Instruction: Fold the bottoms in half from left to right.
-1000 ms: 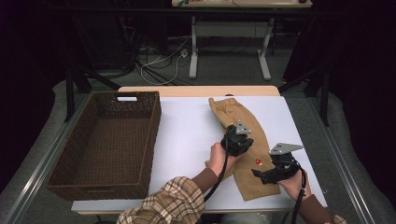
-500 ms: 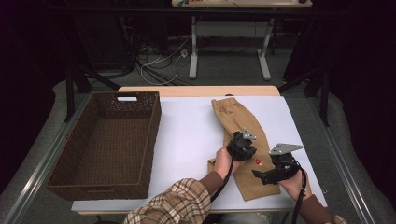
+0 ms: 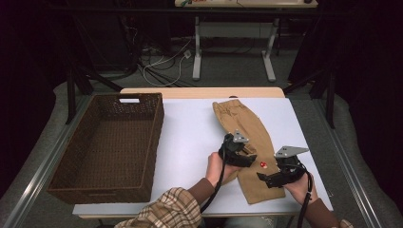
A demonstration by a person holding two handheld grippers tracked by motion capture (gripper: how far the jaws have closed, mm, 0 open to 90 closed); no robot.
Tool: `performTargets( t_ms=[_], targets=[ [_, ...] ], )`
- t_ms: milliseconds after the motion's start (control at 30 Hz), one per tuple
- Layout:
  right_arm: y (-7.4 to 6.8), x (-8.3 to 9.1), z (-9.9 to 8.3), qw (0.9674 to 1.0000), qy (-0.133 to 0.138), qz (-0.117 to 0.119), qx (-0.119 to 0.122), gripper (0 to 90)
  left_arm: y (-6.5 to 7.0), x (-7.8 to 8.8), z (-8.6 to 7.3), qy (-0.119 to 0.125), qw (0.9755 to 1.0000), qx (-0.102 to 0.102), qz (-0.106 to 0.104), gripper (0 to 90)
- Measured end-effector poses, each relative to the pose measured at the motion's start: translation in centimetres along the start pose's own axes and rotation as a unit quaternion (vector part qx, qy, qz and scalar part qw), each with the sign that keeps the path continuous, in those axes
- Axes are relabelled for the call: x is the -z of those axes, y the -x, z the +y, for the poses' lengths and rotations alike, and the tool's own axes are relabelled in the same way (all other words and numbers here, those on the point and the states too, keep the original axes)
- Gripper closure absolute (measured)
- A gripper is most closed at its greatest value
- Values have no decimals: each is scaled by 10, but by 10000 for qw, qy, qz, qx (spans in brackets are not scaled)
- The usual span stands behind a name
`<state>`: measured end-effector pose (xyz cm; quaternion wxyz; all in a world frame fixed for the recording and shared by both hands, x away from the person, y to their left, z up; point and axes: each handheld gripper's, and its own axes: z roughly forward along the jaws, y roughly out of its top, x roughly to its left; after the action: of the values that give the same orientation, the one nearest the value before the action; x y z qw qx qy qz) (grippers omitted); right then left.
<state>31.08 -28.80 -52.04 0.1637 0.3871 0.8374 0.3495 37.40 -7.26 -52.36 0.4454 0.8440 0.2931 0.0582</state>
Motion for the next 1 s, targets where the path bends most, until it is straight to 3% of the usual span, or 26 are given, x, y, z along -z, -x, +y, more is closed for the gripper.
performTargets(
  t_ms=[267,600,833,1000],
  targets=[
    [-1,-1,1,10000,3,-80,22,44,-6,37,-17,66,9997,-133,191,249],
    [0,-5,12,9993,168,-331,101,262,-15,73,-42,84,9988,-247,426,160],
    [0,-13,27,9990,209,-383,111,371,-23,88,-57,50,9982,-196,559,138],
    [-4,-24,41,9986,133,-458,231,390,-23,99,-63,24,9980,-197,592,100]
  ],
)
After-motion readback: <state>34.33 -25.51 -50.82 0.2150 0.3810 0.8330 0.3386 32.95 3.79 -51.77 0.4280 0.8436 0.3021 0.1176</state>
